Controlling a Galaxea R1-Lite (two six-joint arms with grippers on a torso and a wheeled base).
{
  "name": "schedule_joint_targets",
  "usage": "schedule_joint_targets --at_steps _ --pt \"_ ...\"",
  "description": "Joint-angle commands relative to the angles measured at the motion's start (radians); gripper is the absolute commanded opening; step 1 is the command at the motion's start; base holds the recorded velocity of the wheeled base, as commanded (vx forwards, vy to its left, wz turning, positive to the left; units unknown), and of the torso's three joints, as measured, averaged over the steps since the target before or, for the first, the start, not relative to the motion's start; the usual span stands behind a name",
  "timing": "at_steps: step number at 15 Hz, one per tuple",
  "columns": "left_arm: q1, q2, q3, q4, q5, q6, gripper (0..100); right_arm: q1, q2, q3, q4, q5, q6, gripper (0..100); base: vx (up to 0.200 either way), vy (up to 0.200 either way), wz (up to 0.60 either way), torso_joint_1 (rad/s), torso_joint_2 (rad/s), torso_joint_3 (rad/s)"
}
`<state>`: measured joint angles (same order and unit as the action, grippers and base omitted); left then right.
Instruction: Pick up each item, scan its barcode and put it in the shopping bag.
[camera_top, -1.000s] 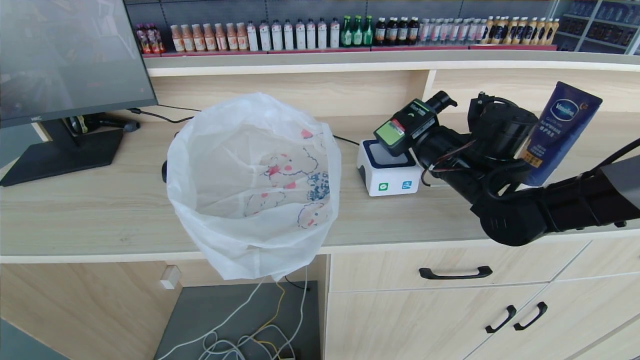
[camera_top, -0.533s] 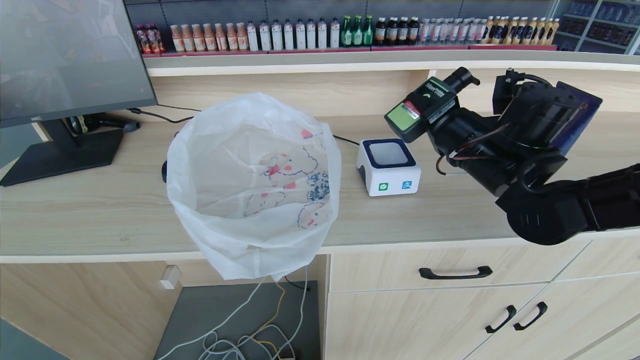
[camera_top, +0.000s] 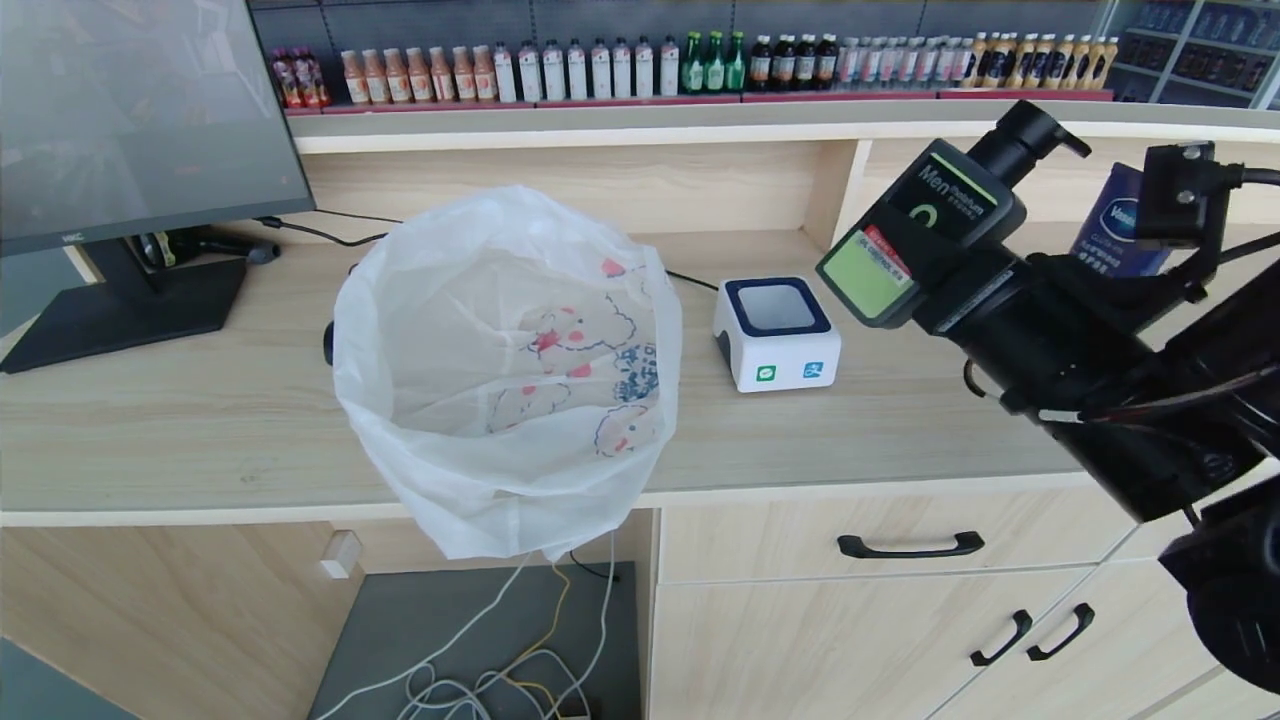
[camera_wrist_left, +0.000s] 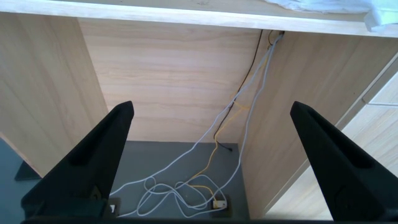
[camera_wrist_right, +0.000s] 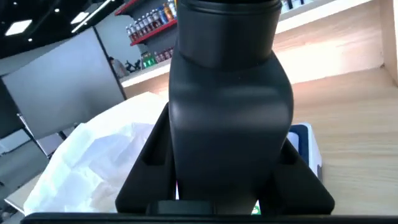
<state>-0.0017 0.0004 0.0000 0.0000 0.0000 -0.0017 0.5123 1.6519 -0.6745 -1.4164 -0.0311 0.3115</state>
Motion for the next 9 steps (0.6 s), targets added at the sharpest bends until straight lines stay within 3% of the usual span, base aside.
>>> schedule_joint_targets --at_steps 1,3,7,9 --pt "0.000 0.000 0.000 0.000 0.000 0.003 100 0.061 -0.011 0.158 -0.128 -0.029 -0.124 0 0.000 0.000 0.00 0.000 0.00 0.000" --pt "0.000 0.000 0.000 0.000 0.000 0.003 100 0.058 -0.018 0.242 -0.154 -0.038 -0.261 0 0.000 0.000 0.00 0.000 0.00 0.000" --pt "0.000 0.000 0.000 0.000 0.000 0.002 100 -0.009 -0.029 0.256 -0.154 -0.043 -0.393 0 0.000 0.000 0.00 0.000 0.00 0.000" --pt "0.000 0.000 0.000 0.000 0.000 0.003 100 -0.032 -0.012 0.165 -0.154 -0.044 -0.414 0 0.000 0.000 0.00 0.000 0.00 0.000"
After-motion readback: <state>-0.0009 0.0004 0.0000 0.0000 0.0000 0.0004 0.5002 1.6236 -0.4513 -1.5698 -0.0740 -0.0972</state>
